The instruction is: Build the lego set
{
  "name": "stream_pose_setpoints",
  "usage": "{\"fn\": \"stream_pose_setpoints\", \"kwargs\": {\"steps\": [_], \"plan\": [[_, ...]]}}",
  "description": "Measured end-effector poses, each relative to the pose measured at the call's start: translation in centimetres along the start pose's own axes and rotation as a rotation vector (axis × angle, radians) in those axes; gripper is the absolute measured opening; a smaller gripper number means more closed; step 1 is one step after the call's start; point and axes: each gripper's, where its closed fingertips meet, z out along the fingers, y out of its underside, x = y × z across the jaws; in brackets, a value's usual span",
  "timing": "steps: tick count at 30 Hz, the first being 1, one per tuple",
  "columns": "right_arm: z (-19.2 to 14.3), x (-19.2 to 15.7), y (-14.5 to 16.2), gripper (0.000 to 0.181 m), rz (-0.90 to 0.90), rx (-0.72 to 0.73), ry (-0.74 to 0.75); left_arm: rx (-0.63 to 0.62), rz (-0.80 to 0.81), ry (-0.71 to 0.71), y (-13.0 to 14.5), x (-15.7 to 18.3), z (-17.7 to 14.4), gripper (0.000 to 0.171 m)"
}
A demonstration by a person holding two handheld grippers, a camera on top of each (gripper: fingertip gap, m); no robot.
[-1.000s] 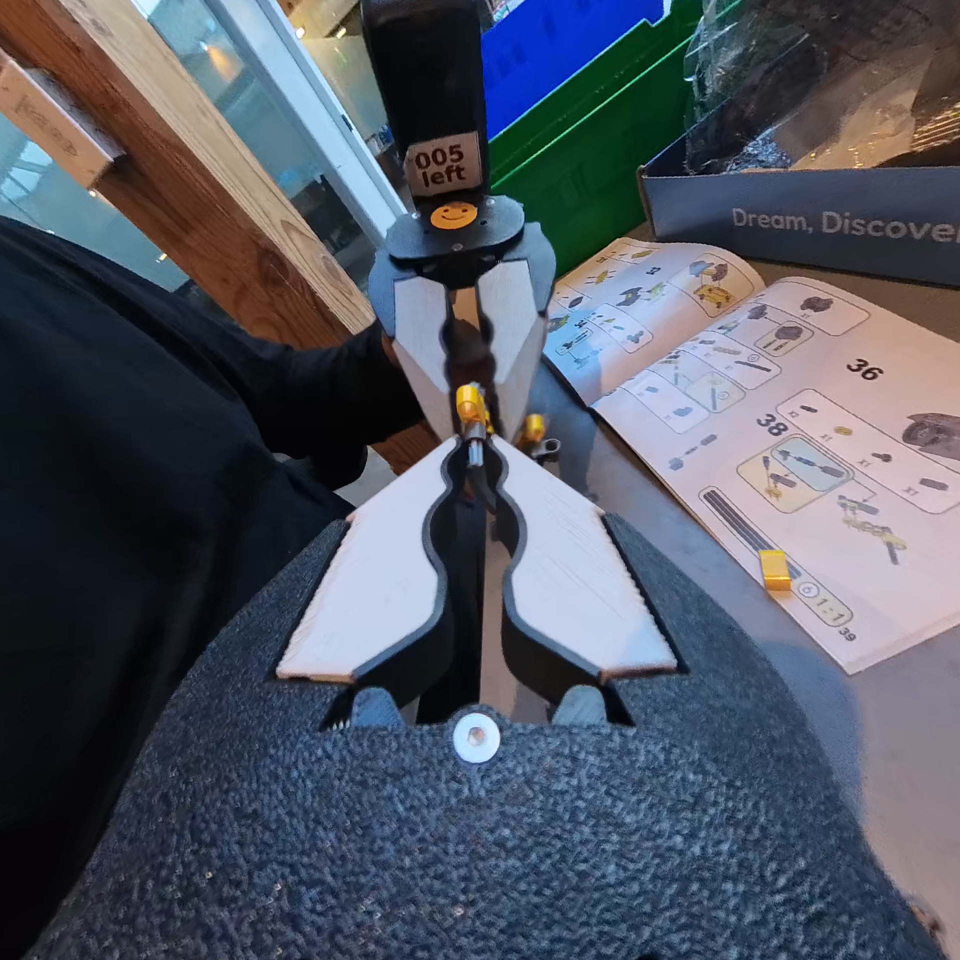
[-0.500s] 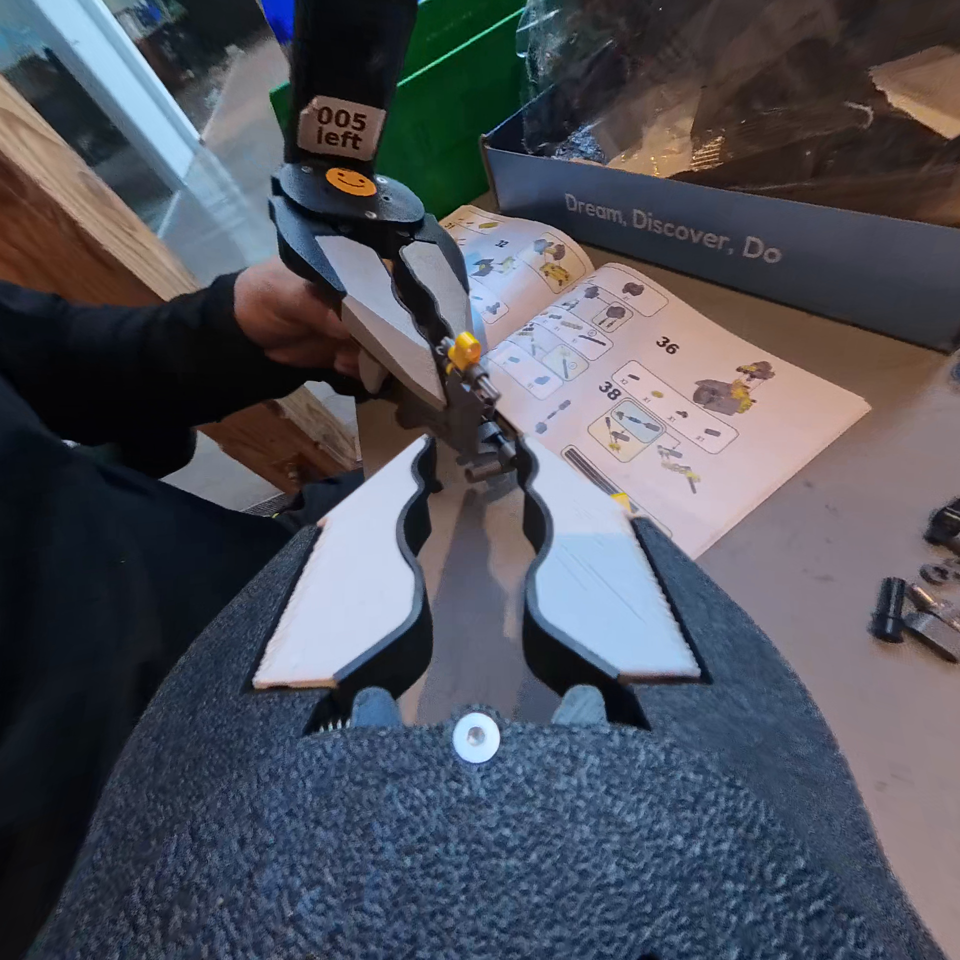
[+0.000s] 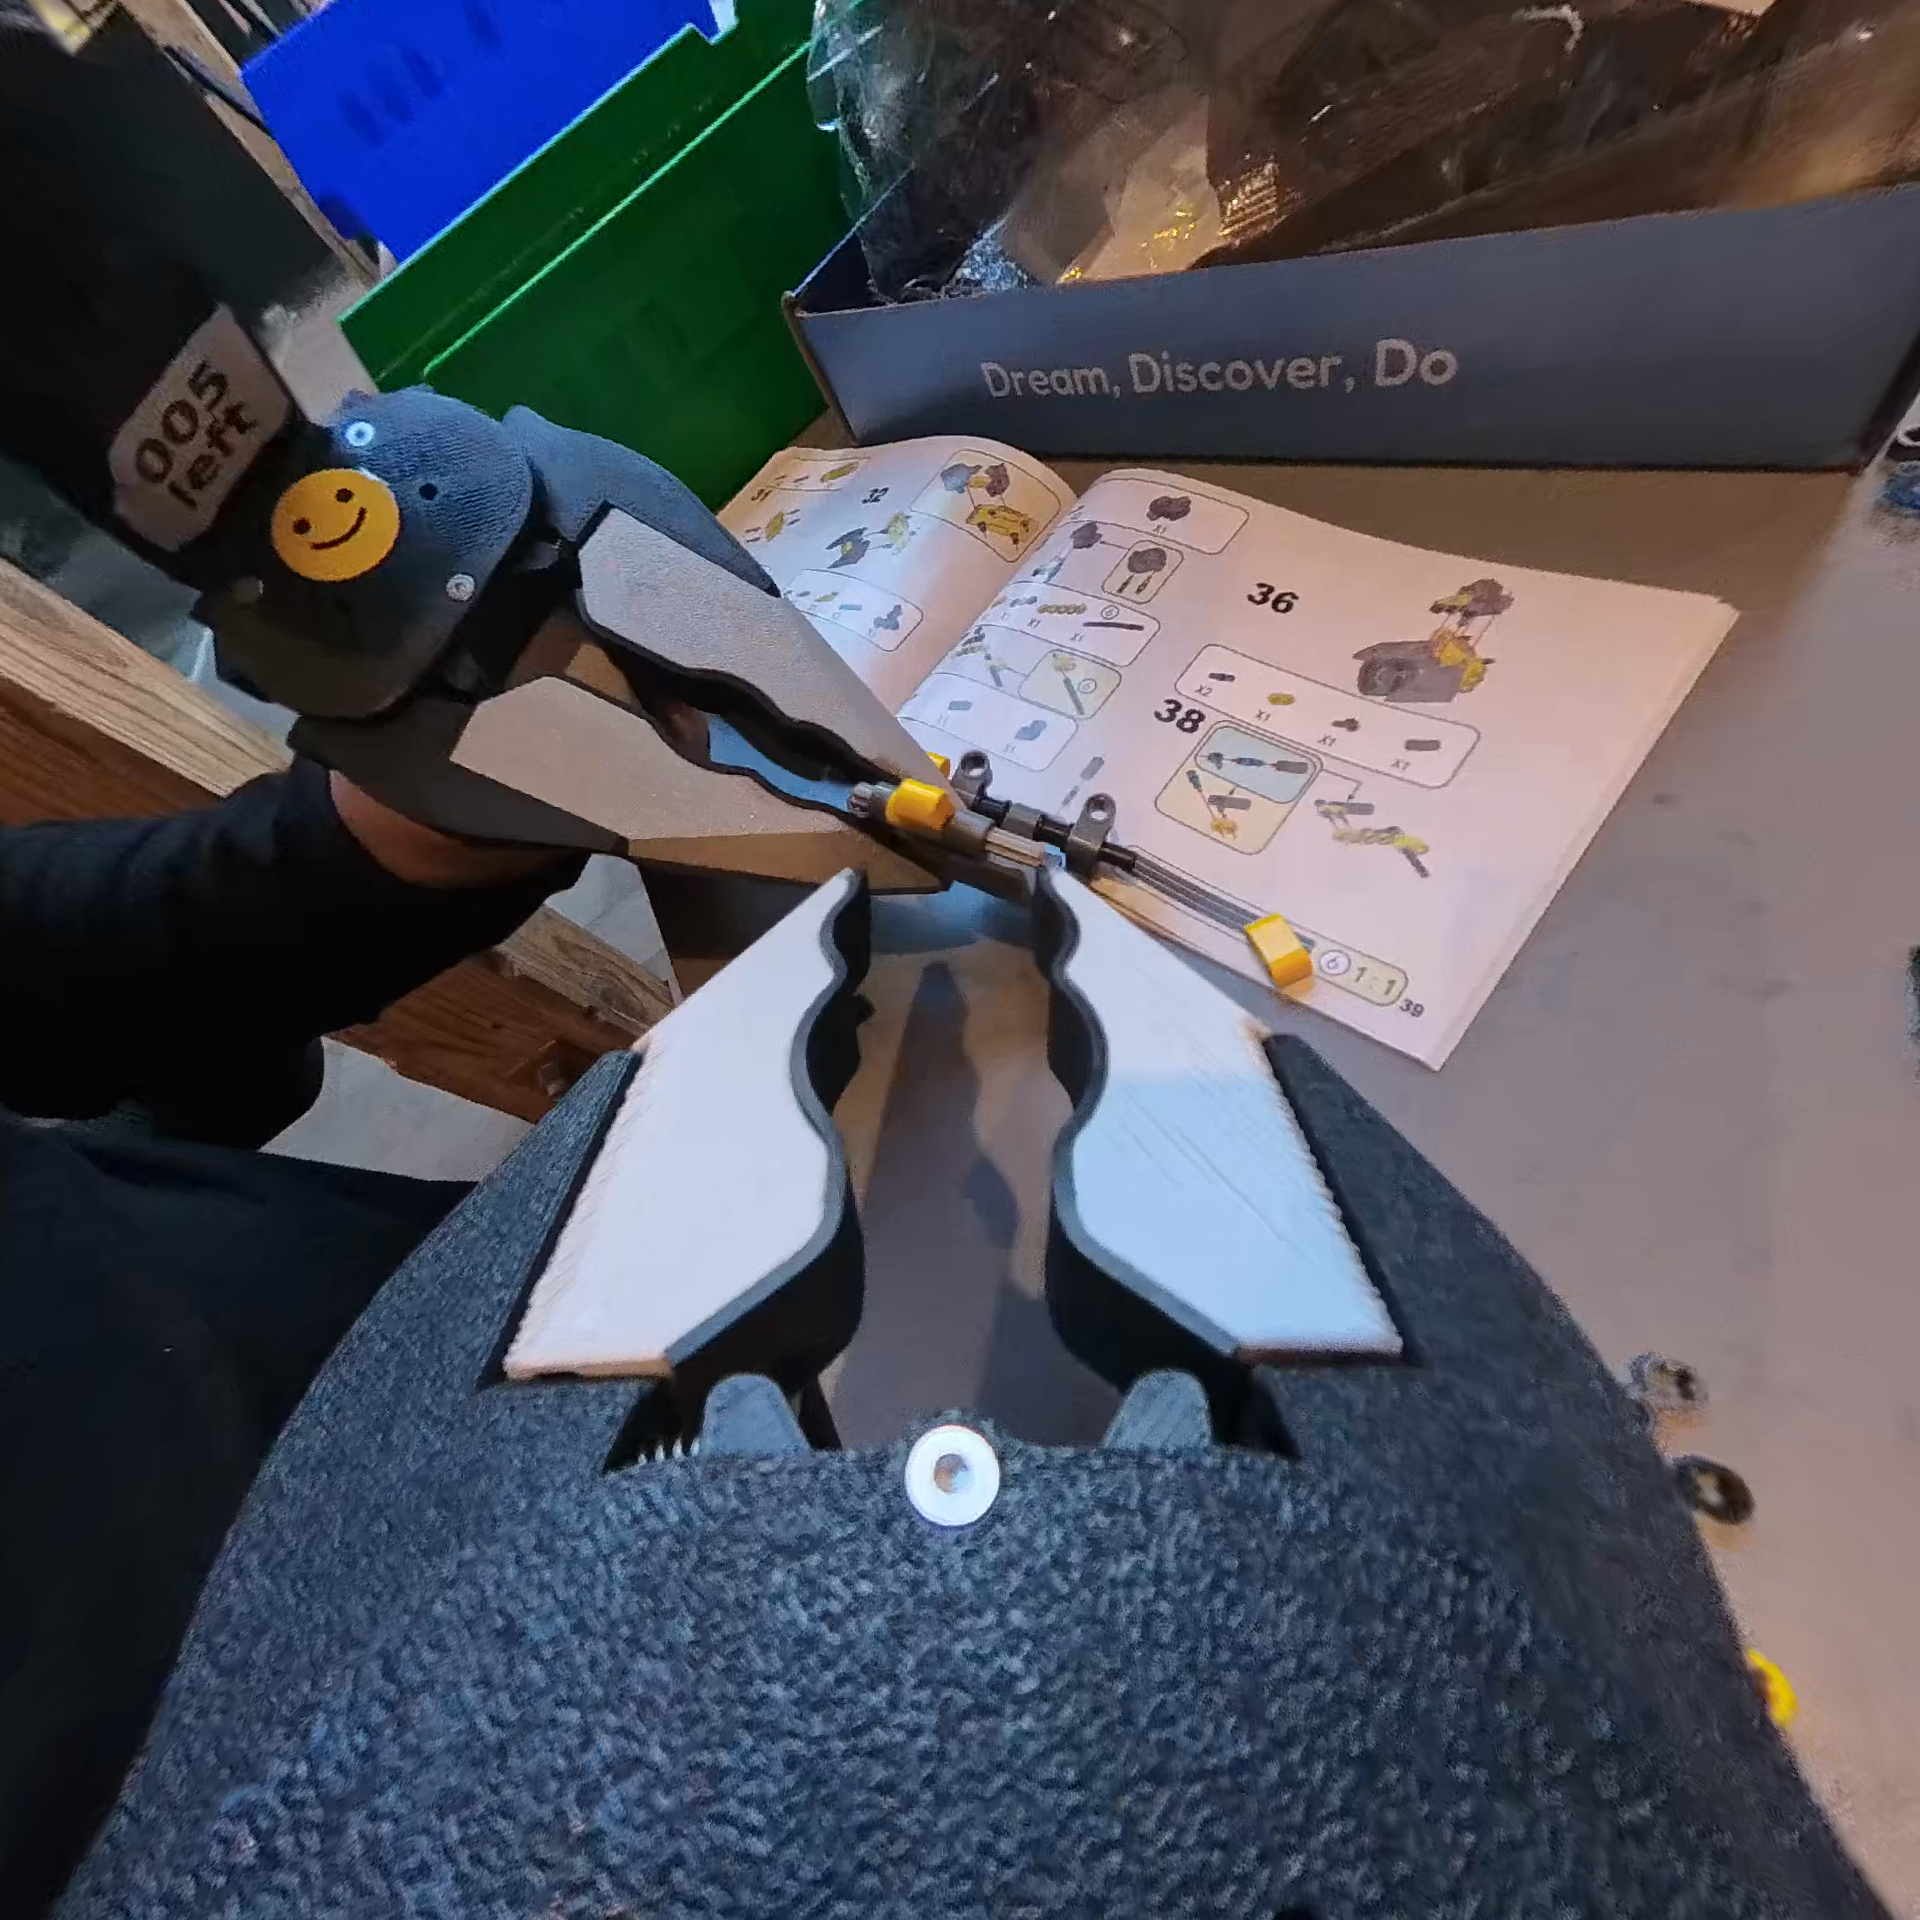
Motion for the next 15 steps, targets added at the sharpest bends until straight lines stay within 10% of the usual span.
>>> {"fn": "stream_pose_setpoints", "kwargs": {"steps": [15], "plan": [[0.22, 0.66, 0.46, 0.030, 0.012, -0.006, 0.047, -0.023, 0.070, -0.033, 0.22, 0.30, 0.31, 0.007]]}}
